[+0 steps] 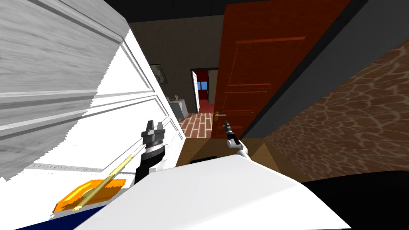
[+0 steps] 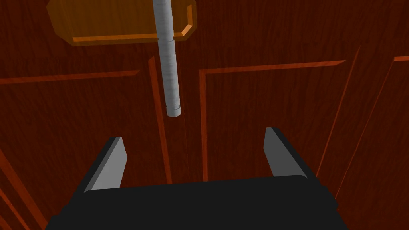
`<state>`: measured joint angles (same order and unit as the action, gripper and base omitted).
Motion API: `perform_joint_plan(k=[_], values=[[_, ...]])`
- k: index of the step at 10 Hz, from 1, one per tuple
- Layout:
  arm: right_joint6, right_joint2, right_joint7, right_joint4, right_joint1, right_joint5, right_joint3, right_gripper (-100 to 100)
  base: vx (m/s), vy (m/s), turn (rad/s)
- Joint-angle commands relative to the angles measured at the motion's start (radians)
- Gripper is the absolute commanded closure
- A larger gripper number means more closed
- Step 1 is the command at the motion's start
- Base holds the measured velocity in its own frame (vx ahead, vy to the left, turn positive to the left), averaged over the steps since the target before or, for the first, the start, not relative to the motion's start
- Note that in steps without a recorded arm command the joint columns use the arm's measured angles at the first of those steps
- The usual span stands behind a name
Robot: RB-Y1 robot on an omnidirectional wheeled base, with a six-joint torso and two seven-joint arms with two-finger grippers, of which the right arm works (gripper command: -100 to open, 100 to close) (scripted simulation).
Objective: Pull the door open
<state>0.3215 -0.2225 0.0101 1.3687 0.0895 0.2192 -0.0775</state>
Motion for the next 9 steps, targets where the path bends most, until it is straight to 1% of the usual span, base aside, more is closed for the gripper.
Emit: perform_joint_plan(k=[1, 2, 4, 5, 6, 7, 9], values=[[-0.008, -0.007, -0.001, -0.036, -0.018, 0.010, -0.005, -100, 0.161, -0.015, 0.025], [-0.010, -0.008, -0.001, -0.043, -0.022, 0.013, -0.007, -100, 0.136, -0.014, 0.018], [-0.019, -0.015, -0.001, -0.074, -0.038, 0.022, -0.012, -100, 0.140, -0.020, 0.016], [-0.014, -0.014, 0.000, -0.062, -0.029, 0.020, -0.009, -100, 0.070, -0.016, 0.008], [-0.002, -0.039, 0.018, -0.085, -0.026, 0.030, -0.024, -100, 0.129, 0.016, 0.150], [0.002, -0.047, 0.023, -0.091, -0.024, 0.033, -0.029, -100, 0.192, 0.023, 0.148], [0.021, -0.082, 0.048, -0.121, -0.019, 0.047, -0.050, -100, 0.183, 0.009, 0.149]])
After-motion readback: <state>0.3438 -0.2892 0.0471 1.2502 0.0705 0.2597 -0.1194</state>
